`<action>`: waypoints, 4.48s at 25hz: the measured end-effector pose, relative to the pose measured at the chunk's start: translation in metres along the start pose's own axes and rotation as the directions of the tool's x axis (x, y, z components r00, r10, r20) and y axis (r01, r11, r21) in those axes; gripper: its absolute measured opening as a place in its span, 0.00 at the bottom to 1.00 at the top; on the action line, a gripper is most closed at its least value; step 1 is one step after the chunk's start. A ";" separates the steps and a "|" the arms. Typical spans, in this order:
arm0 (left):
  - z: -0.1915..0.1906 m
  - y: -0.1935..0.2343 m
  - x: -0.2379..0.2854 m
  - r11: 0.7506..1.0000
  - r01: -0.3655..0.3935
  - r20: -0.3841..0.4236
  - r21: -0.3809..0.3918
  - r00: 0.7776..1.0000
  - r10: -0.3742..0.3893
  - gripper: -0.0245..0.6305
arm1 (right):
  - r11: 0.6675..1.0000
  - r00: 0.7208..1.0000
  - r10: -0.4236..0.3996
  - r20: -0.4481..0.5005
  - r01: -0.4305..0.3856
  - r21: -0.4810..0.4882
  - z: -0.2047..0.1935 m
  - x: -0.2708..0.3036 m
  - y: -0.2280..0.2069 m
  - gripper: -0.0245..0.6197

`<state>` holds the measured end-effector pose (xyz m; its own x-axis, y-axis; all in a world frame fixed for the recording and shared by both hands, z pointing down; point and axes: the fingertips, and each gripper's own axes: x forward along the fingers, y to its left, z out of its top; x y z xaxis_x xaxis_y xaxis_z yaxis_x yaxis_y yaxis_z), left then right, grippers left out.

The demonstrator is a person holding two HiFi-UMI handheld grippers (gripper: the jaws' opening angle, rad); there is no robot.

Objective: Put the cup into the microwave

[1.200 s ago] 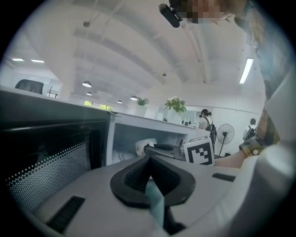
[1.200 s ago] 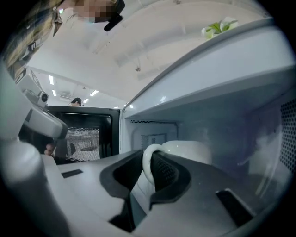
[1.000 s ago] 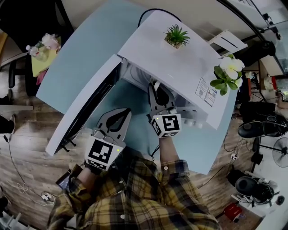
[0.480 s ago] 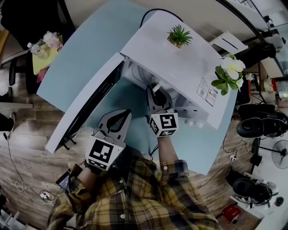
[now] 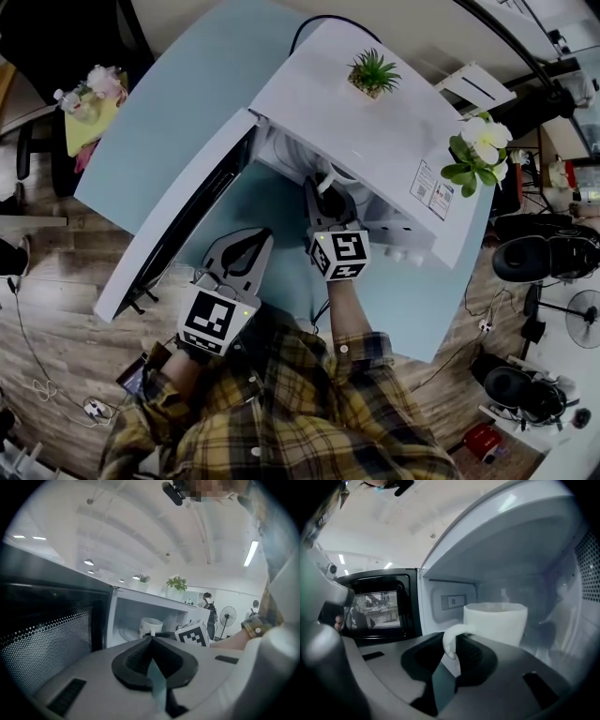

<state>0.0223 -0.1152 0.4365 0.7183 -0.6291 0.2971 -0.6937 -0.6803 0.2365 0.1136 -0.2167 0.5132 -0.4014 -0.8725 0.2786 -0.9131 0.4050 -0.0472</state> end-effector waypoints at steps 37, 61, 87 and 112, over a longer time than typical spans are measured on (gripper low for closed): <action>0.009 0.010 -0.018 0.999 -0.022 0.034 0.035 0.999 0.021 0.02 | 0.999 0.997 -0.010 0.076 0.006 0.052 0.012 -0.055 0.013 0.36; 0.052 -0.068 -0.049 0.990 0.021 0.151 0.140 0.988 -0.042 0.02 | 0.997 0.970 0.078 0.231 -0.075 -0.022 0.095 -0.218 0.043 0.29; 0.059 -0.095 -0.028 0.978 0.087 0.121 0.187 0.987 -0.110 0.02 | 0.996 0.973 -0.061 0.221 0.047 0.070 0.096 -0.258 -0.001 0.04; 0.058 -0.085 -0.025 0.982 0.061 0.107 0.181 0.991 -0.081 0.02 | 0.996 0.975 -0.059 0.212 0.044 0.076 0.093 -0.252 -0.001 0.04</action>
<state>0.0662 -0.0636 0.3553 0.7739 -0.6083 0.1764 -0.6274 -0.7743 0.0826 0.2092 -0.0227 0.3535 -0.3531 -0.9329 0.0708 -0.9325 0.3447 -0.1077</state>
